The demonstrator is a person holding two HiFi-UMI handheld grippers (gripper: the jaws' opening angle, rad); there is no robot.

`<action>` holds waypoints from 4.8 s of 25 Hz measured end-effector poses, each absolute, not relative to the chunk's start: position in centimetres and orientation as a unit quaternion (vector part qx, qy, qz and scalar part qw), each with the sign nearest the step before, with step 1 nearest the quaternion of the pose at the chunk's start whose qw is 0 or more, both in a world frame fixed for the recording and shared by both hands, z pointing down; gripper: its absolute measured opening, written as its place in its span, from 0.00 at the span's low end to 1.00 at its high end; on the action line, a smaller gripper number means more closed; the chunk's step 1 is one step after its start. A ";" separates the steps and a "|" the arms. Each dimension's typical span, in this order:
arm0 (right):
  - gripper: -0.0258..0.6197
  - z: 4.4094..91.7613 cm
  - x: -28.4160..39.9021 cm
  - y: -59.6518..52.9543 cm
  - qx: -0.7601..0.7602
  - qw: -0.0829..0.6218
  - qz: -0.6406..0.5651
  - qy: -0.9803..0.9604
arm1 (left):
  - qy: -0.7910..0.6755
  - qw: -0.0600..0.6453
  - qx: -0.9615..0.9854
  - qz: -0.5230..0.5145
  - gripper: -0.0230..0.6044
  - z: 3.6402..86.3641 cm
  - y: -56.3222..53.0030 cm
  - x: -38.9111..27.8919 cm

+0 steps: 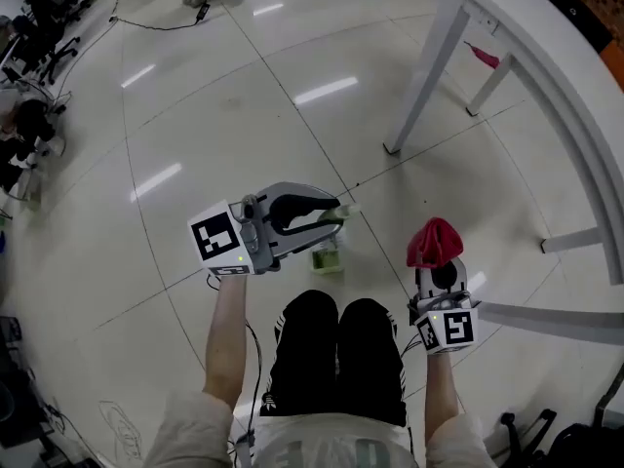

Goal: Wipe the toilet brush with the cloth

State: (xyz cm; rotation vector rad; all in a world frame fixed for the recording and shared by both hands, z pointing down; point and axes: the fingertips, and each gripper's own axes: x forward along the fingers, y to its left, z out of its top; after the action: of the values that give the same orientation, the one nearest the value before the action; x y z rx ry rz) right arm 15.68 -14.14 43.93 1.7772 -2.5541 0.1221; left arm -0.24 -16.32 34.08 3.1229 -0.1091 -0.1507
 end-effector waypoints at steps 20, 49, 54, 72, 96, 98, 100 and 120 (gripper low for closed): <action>0.09 55.2 16.3 -12.8 0.595 0.005 0.099 -0.798 | -0.027 0.026 0.997 -0.062 0.20 43.2 -13.9 -1.3; 0.09 56.5 16.9 -12.7 0.592 -0.001 0.096 -0.800 | -0.046 0.069 0.995 -0.052 0.20 49.8 -14.2 -0.7; 0.09 57.3 17.4 -12.7 0.591 0.011 0.098 -0.801 | -0.059 0.099 0.991 -0.069 0.20 51.9 -14.7 -0.6; 0.09 57.2 13.0 -18.0 0.570 -0.039 0.108 -0.813 | -0.527 0.093 0.832 -0.142 0.04 52.7 -20.9 -14.1; 0.09 -8.6 5.8 -13.4 0.580 -0.023 0.117 -0.806 | -0.597 0.077 0.791 -0.110 0.04 -11.1 -13.8 -18.6; 0.09 -10.9 6.0 -12.1 0.582 -0.034 0.098 -0.807 | -0.590 0.071 0.794 -0.131 0.04 -12.9 -13.1 -17.9; 0.09 -12.0 6.1 -11.2 0.582 -0.042 0.085 -0.808 | -0.579 0.056 0.802 -0.138 0.04 -13.9 -12.3 -16.9; 0.09 -12.8 4.2 17.0 0.546 -0.095 0.066 -0.830 | -0.557 0.073 0.813 -0.154 0.04 -10.5 15.4 -16.2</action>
State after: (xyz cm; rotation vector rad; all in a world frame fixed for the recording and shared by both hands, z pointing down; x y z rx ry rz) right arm 4.21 17.03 -12.84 1.8283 -2.7767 0.2200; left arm -16.17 15.39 -10.52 2.4414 -1.6711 -0.4626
